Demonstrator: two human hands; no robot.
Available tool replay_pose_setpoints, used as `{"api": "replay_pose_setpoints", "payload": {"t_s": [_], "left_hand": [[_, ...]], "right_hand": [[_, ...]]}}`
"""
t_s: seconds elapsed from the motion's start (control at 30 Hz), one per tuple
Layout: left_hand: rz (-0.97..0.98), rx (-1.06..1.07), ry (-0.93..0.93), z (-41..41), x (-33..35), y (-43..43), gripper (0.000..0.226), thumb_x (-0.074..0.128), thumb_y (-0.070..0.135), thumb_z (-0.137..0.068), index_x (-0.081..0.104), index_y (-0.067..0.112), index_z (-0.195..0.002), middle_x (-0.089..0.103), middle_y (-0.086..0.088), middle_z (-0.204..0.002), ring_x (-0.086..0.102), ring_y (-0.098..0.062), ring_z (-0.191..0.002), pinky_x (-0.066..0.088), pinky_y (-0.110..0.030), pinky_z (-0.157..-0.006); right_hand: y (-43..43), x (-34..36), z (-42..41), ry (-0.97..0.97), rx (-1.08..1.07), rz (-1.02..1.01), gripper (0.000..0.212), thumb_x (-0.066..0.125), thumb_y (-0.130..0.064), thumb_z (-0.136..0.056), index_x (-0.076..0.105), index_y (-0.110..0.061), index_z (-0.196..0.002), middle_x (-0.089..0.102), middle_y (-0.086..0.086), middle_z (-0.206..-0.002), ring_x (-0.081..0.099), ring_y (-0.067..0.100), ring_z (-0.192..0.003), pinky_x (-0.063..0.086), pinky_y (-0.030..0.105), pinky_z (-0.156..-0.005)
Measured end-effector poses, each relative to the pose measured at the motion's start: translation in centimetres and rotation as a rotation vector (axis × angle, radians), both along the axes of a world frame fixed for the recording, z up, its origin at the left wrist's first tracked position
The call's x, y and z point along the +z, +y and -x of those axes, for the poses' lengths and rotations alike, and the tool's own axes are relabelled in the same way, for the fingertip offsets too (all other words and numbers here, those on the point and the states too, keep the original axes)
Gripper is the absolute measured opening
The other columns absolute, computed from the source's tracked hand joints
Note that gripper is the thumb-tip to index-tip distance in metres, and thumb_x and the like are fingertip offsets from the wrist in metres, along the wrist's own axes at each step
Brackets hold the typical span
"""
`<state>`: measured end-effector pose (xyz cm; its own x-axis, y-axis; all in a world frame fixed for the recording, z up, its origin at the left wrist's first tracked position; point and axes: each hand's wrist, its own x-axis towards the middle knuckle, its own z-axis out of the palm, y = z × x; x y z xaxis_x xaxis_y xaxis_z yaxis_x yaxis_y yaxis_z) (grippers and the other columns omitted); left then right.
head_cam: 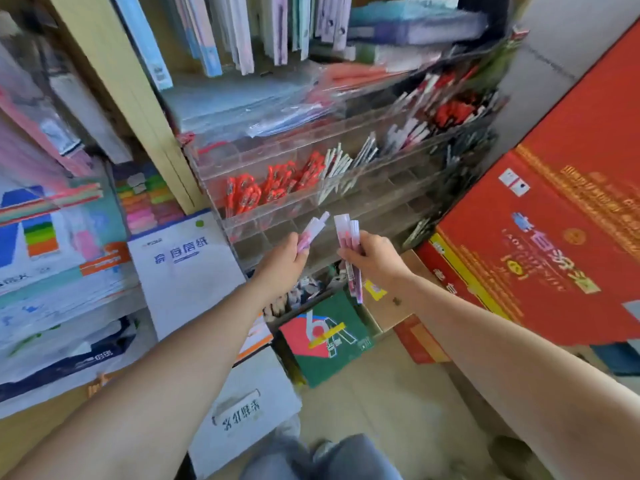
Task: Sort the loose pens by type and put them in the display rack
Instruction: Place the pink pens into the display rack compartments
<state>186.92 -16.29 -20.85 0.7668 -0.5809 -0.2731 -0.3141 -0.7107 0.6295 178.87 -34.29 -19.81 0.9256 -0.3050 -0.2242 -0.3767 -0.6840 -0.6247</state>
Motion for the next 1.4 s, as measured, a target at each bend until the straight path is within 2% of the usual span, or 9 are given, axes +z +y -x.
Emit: {"api": "replay_pose_setpoints", "payload": {"t_s": [0.23,0.5,0.73,0.87,1.03,1.13,1.2,1.3,1.4], "left_hand": [[-0.055,-0.029,-0.028,-3.7,0.5,-8.0,0.018,0.034,0.030,-0.103,0.043,0.017,-0.095,0.050,-0.003,-0.075,0.043,-0.019,-0.056,0.036,-0.033,-0.051],[-0.084,0.083,-0.098,-6.5,1.1,-17.7,0.026,0.029,0.033,-0.104,0.047,0.013,-0.107,0.055,-0.004,-0.086,0.055,-0.024,-0.068,0.046,-0.039,-0.062],[-0.105,0.193,-0.152,-8.0,1.9,-23.9,0.023,0.034,0.029,-0.104,0.048,0.011,-0.102,0.054,-0.005,-0.083,0.051,-0.025,-0.072,0.034,-0.034,-0.059],[-0.097,0.192,-0.139,-9.1,1.9,-25.6,0.023,0.034,0.028,-0.103,0.049,0.011,-0.106,0.061,-0.012,-0.089,0.054,-0.028,-0.073,0.039,-0.036,-0.061],[-0.090,0.209,-0.121,-10.3,1.4,-27.0,0.025,0.032,0.027,-0.103,0.049,0.013,-0.117,0.059,-0.009,-0.089,0.054,-0.026,-0.074,0.043,-0.036,-0.064],[-0.094,0.215,-0.095,-10.7,1.0,-27.3,0.027,0.032,0.027,-0.103,0.047,0.013,-0.122,0.062,-0.013,-0.095,0.060,-0.032,-0.083,0.050,-0.043,-0.073],[-0.093,0.220,-0.076,-11.0,0.9,-27.4,0.030,0.032,0.027,-0.103,0.047,0.014,-0.127,0.064,-0.014,-0.098,0.062,-0.033,-0.086,0.051,-0.044,-0.076],[-0.083,0.229,-0.083,-11.5,0.6,-27.4,0.033,0.033,0.026,-0.103,0.046,0.014,-0.130,0.065,-0.014,-0.100,0.062,-0.033,-0.086,0.050,-0.040,-0.074],[-0.071,0.225,-0.097,-12.0,0.3,-27.2,0.027,0.033,0.025,-0.103,0.048,0.013,-0.122,0.061,-0.011,-0.089,0.057,-0.028,-0.074,0.040,-0.034,-0.063]], "right_hand": [[-7.8,0.5,-3.2,0.005,-0.016,0.054,0.029,0.060,-0.034,-0.092,0.046,-0.024,-0.068,0.052,-0.006,-0.064,0.047,0.013,-0.059,0.033,0.027,-0.053],[-19.4,0.5,-8.6,-0.068,-0.013,0.022,0.019,0.062,-0.027,-0.092,0.056,-0.024,-0.074,0.062,0.001,-0.073,0.058,0.021,-0.076,0.037,0.031,-0.064],[-27.3,0.8,-13.6,-0.173,-0.118,-0.038,0.023,0.057,-0.028,-0.094,0.065,-0.007,-0.097,0.069,0.011,-0.088,0.064,0.027,-0.085,0.044,0.031,-0.071],[-29.4,1.5,-16.5,-0.268,-0.234,-0.161,0.019,0.059,-0.026,-0.093,0.061,-0.010,-0.084,0.067,0.014,-0.082,0.066,0.032,-0.078,0.053,0.051,-0.076],[-29.9,2.3,-18.4,-0.364,-0.282,-0.243,0.028,0.059,-0.021,-0.094,0.049,-0.027,-0.070,0.064,0.008,-0.081,0.065,0.021,-0.076,0.052,0.027,-0.067],[-29.9,1.5,-19.1,-0.380,-0.270,-0.296,0.019,0.061,-0.019,-0.094,0.059,-0.016,-0.075,0.068,0.012,-0.084,0.067,0.019,-0.073,0.052,0.016,-0.059],[-30.2,0.7,-19.7,-0.375,-0.267,-0.274,0.024,0.065,-0.024,-0.091,0.065,-0.002,-0.082,0.070,0.012,-0.083,0.069,0.021,-0.076,0.057,0.027,-0.068],[-30.8,-1.3,-20.4,-0.350,-0.253,-0.259,0.038,0.067,-0.043,-0.081,0.069,-0.005,-0.082,0.071,0.010,-0.078,0.070,0.023,-0.076,0.057,0.049,-0.074],[-30.7,-2.1,-20.8,-0.323,-0.240,-0.163,0.036,0.071,-0.038,-0.080,0.071,-0.002,-0.078,0.071,0.013,-0.077,0.069,0.027,-0.074,0.055,0.049,-0.073]]}}
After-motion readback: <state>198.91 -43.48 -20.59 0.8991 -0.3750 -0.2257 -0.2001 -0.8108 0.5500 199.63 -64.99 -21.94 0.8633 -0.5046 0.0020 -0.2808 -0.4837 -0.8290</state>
